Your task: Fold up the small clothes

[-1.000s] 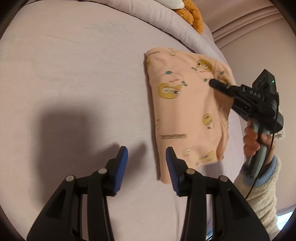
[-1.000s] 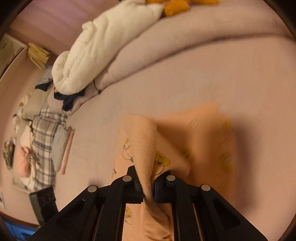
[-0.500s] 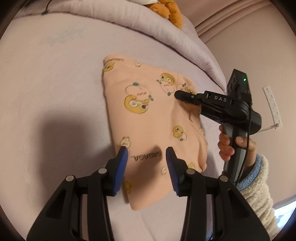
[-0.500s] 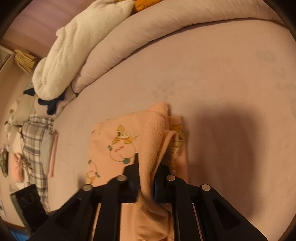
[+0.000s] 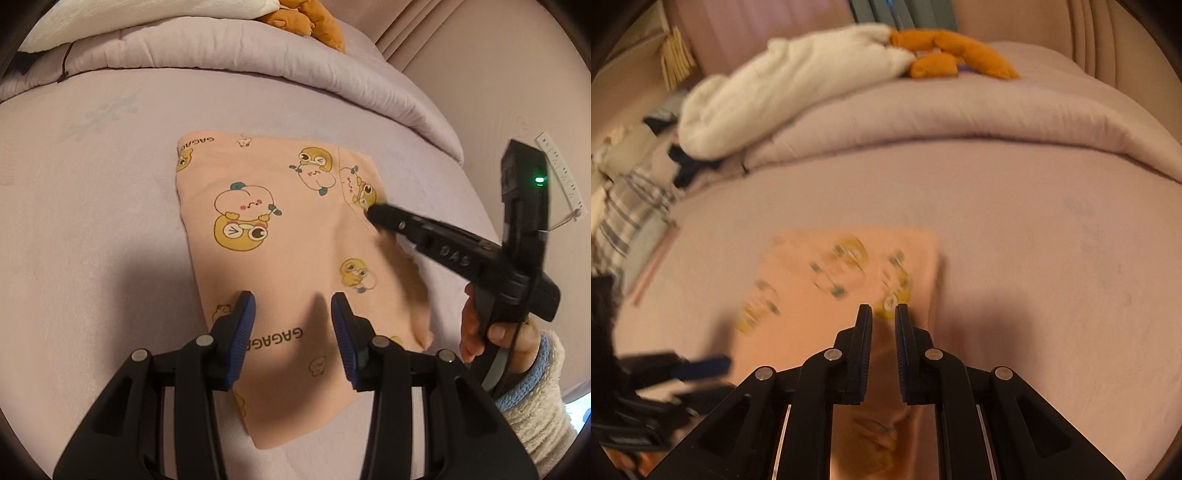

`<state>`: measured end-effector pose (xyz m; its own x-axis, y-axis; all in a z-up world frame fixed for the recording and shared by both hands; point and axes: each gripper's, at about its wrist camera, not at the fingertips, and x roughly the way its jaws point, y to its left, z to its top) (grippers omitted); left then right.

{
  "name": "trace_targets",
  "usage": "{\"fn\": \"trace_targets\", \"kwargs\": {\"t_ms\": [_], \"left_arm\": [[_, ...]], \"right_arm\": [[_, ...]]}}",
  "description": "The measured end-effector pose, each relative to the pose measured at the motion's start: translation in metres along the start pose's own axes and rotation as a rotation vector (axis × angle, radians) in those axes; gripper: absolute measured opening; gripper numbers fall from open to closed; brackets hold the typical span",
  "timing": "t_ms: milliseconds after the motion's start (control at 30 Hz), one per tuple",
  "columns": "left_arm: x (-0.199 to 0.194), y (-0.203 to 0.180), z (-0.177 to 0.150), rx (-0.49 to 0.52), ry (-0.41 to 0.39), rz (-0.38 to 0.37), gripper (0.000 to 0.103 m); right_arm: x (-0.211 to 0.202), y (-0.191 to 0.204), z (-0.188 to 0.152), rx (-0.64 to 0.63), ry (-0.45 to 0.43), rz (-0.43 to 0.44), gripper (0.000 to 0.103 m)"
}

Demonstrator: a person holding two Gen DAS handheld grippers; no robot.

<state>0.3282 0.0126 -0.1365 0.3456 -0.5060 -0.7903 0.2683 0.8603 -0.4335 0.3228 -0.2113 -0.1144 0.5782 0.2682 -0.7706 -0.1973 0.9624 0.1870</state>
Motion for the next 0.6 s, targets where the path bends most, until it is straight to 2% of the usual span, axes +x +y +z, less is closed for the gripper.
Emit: {"fn": "trace_targets", "kwargs": {"t_ms": [133, 333, 600], "left_arm": [[0.006, -0.004, 0.001, 0.028, 0.005, 0.031, 0.042], [0.008, -0.005, 0.001, 0.038, 0.009, 0.057, 0.042], [0.011, -0.008, 0.002, 0.047, 0.009, 0.069, 0.043]], "right_arm": [[0.025, -0.016, -0.004, 0.058, 0.07, -0.001, 0.01], [0.024, -0.016, -0.002, 0.079, 0.067, -0.009, 0.01], [-0.022, 0.002, -0.014, 0.053, -0.032, 0.011, 0.012]]}}
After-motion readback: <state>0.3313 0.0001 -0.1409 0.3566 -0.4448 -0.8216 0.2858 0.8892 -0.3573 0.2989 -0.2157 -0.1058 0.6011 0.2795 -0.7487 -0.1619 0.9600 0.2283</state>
